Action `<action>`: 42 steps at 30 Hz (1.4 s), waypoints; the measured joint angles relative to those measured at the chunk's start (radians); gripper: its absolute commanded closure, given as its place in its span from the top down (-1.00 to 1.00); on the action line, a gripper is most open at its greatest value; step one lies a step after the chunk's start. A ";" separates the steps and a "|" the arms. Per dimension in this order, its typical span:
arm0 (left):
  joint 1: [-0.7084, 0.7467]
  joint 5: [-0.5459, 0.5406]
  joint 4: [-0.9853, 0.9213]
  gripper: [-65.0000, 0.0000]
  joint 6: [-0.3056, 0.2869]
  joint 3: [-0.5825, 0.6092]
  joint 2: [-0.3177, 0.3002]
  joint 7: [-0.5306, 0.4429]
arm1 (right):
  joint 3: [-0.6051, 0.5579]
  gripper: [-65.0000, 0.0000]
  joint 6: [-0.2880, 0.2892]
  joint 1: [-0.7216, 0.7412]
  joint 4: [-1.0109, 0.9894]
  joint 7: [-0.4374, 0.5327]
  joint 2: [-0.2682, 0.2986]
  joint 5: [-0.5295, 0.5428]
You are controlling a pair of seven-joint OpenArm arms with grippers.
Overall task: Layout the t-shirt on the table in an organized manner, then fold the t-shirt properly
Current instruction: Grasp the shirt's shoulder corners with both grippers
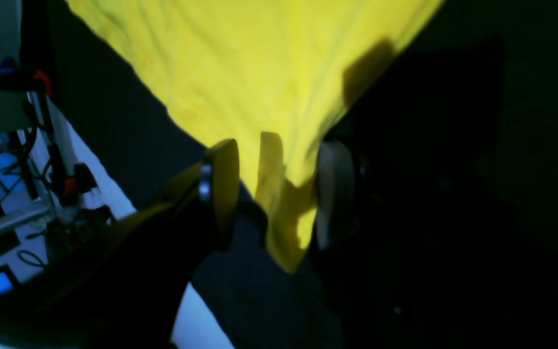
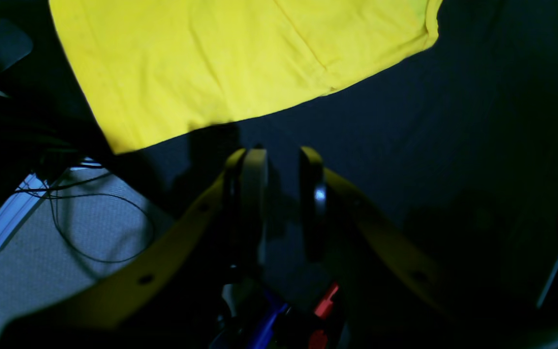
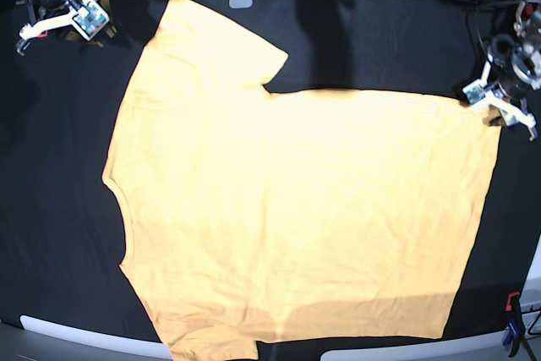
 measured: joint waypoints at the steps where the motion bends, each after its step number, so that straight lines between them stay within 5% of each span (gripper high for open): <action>1: -0.005 0.000 -0.005 -0.26 0.000 0.000 -0.005 0.000 | 0.000 -0.63 0.000 0.000 0.000 0.000 0.000 0.000; 6: -0.006 0.004 -0.010 -0.33 0.000 0.000 -0.026 -0.020 | 0.000 -0.63 0.000 0.000 0.000 0.001 0.000 0.000; 12: -0.008 0.014 -0.013 -0.79 -0.006 0.000 -0.022 -0.031 | 0.000 -0.63 0.000 0.000 0.000 0.001 0.000 0.000; 14: -0.008 0.013 -0.014 -1.00 -0.026 0.000 -0.019 -0.034 | 0.000 -0.51 0.000 0.000 0.000 0.001 0.000 0.000; 18: -0.008 0.014 -0.014 -1.00 -0.053 0.000 -0.018 -0.072 | 0.000 -0.15 0.000 0.000 0.000 0.000 0.000 -0.001; 22: -0.008 0.014 -0.014 -1.00 -0.053 0.000 -0.019 -0.079 | 0.000 -0.16 0.027 0.000 0.000 0.025 0.000 -0.103; 26: -0.008 0.014 -0.014 -1.00 -0.053 0.000 -0.018 -0.079 | -0.001 -0.16 0.168 0.000 0.000 0.236 0.003 -0.365; 33: -0.008 0.001 -0.013 -1.00 -0.053 0.000 -0.018 -0.053 | -0.011 -0.16 0.153 0.062 -0.078 0.256 0.003 -0.489; 39: -0.008 -0.004 -0.013 -1.00 -0.052 0.000 -0.019 -0.037 | -0.146 -0.16 0.149 0.186 -0.304 0.256 0.024 -0.578; 42: -0.008 -0.004 -0.013 -1.00 -0.052 0.000 -0.018 -0.034 | -0.254 -0.16 0.077 0.247 -0.360 0.250 0.064 -0.667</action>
